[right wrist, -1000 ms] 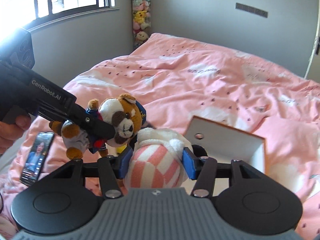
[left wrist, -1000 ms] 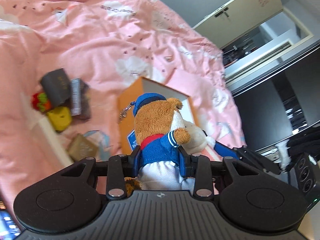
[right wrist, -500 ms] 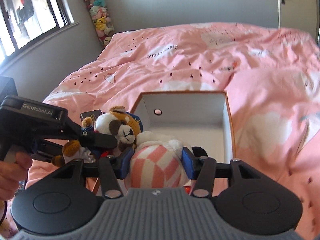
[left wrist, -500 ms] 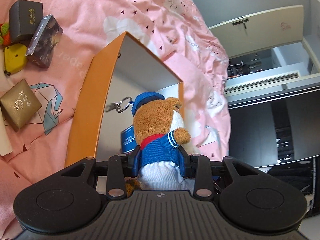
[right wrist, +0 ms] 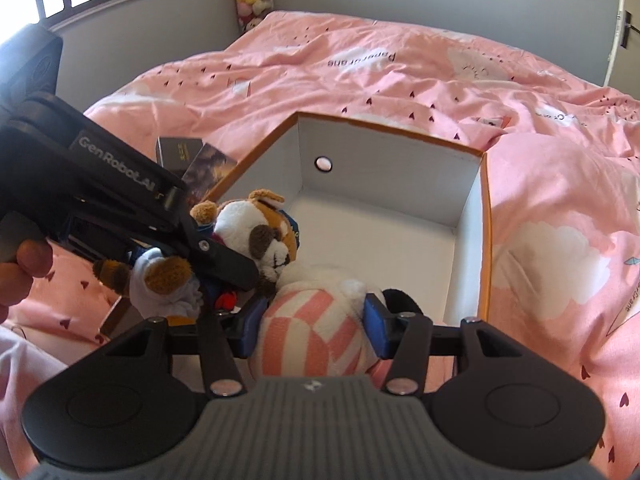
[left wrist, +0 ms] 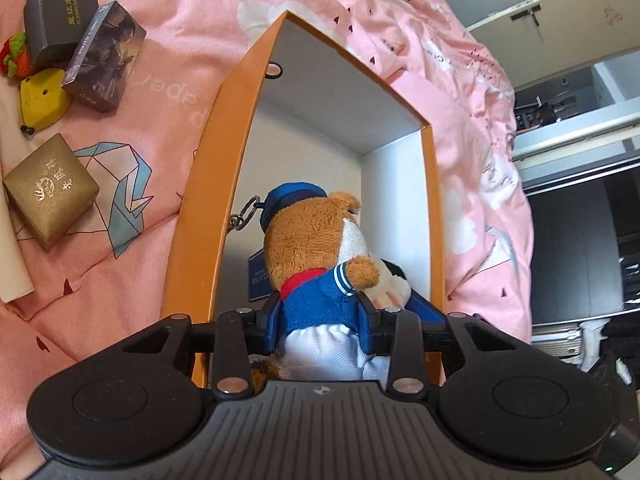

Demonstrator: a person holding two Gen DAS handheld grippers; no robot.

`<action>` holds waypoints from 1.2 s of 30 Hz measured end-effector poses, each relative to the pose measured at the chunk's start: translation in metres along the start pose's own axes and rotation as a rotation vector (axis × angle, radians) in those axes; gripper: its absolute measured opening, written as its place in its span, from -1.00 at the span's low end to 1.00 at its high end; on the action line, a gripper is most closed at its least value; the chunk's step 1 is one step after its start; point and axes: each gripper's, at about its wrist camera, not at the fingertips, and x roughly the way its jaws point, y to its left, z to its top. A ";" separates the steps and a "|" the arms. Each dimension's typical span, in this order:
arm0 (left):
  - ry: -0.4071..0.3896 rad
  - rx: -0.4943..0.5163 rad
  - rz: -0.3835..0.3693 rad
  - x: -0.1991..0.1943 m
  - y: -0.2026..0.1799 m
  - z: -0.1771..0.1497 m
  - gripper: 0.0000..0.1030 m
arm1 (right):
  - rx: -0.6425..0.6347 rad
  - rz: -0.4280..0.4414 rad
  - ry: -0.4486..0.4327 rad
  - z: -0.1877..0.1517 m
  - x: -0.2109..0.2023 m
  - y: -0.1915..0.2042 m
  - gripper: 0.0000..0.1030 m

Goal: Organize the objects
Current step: 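Carry the bunny with right gripper while left gripper carries teddy bear over box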

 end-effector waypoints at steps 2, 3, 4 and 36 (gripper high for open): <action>-0.002 0.018 0.021 0.002 -0.002 0.000 -0.20 | -0.021 0.005 0.021 0.002 0.003 0.001 0.07; 0.003 0.030 0.034 0.003 -0.004 0.000 -0.20 | -0.029 0.009 0.038 0.003 0.006 0.001 0.07; 0.010 0.044 0.048 0.004 -0.006 0.000 -0.18 | -0.037 0.012 0.055 0.005 0.009 0.002 0.07; 0.099 0.345 0.135 -0.009 -0.019 -0.001 -0.01 | -0.043 0.087 0.312 0.026 0.031 0.002 -0.07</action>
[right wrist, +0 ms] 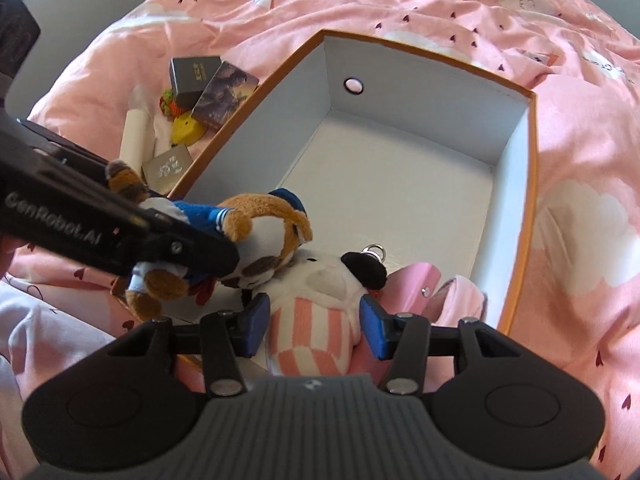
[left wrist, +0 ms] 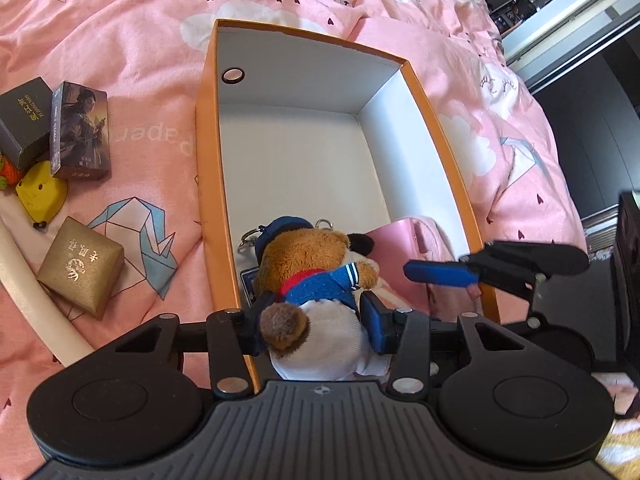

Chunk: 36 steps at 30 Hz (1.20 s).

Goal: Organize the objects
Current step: 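Carry the bunny with right gripper while left gripper carries teddy bear over box, then lower both plushes into the box and open both grippers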

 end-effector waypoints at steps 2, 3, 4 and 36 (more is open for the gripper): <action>0.003 0.001 -0.001 -0.001 0.002 -0.002 -0.02 | -0.023 -0.008 0.023 0.006 0.006 -0.001 -0.19; 0.004 -0.003 -0.002 -0.001 0.003 -0.003 -0.02 | -0.031 -0.013 0.028 0.008 0.008 -0.002 -0.25; 0.003 -0.009 -0.006 -0.002 0.004 -0.003 -0.02 | -0.036 -0.011 0.034 0.011 0.011 -0.004 -0.26; -0.039 0.097 0.052 -0.004 -0.017 -0.012 0.35 | 0.360 0.014 -0.115 -0.019 -0.003 -0.032 -0.78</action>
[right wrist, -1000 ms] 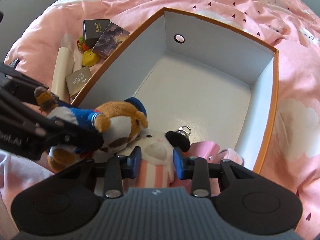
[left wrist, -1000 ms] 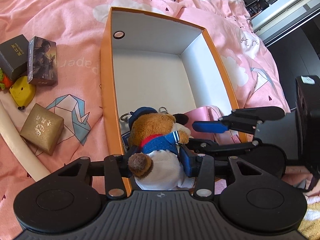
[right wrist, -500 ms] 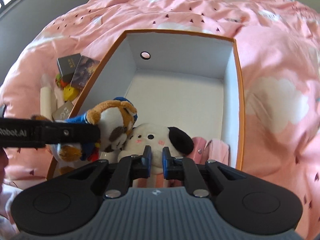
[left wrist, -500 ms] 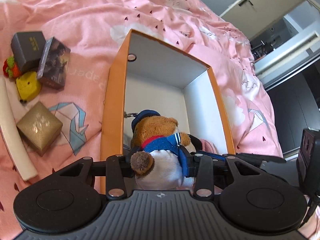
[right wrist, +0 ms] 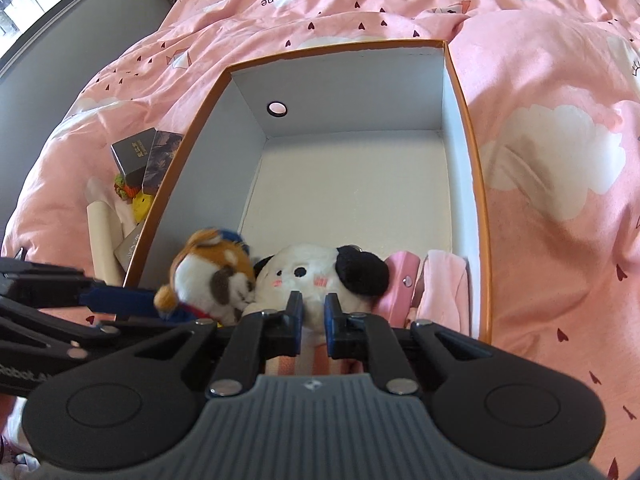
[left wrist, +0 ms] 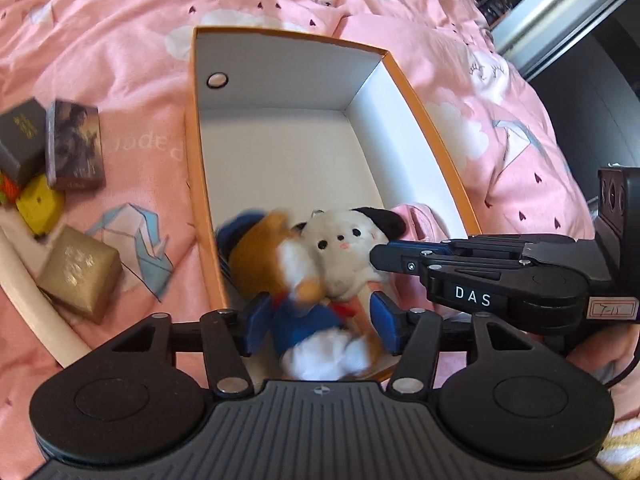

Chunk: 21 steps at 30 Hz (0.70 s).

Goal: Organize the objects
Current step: 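Lower both plushes into the box and open both grippers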

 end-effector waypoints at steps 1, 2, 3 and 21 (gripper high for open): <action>-0.007 0.026 0.019 -0.003 -0.002 0.002 0.36 | 0.001 0.004 0.000 -0.001 0.000 0.000 -0.78; -0.010 0.059 0.033 -0.006 -0.004 0.004 0.32 | 0.002 0.008 0.000 -0.001 0.000 -0.001 -0.78; -0.009 0.091 0.043 -0.008 -0.007 0.005 0.30 | 0.005 0.012 0.002 -0.002 0.000 -0.002 -0.78; 0.051 0.548 0.177 0.041 -0.035 0.012 -0.38 | 0.081 0.042 0.073 -0.008 0.016 -0.007 -0.77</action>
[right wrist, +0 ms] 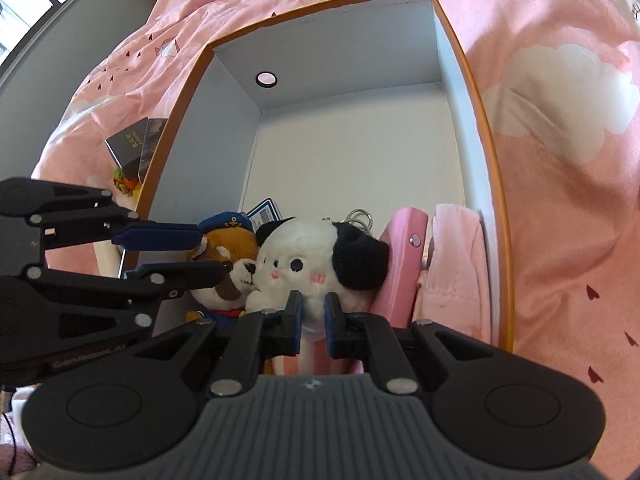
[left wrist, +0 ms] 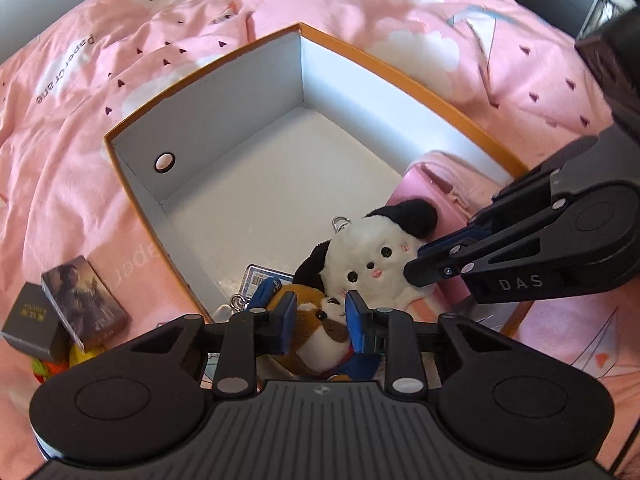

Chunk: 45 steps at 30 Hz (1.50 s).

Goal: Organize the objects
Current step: 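Lower both plushes into the box and open both grippers, then lift both grippers out of the box and move toward the pile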

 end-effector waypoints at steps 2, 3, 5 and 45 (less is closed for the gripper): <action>0.012 0.026 0.013 0.007 -0.003 0.001 -0.46 | -0.020 -0.014 -0.002 0.000 0.001 0.004 -0.77; 0.017 0.036 0.011 0.011 -0.005 0.001 -0.49 | -0.024 -0.018 -0.002 0.001 0.002 0.005 -0.77; 0.036 0.044 0.009 0.017 -0.006 0.000 -0.57 | -0.029 -0.019 0.000 0.002 0.002 0.004 -0.76; -0.510 -0.345 0.315 -0.078 0.025 -0.073 -0.04 | -0.236 -0.245 -0.580 -0.044 -0.046 0.106 0.39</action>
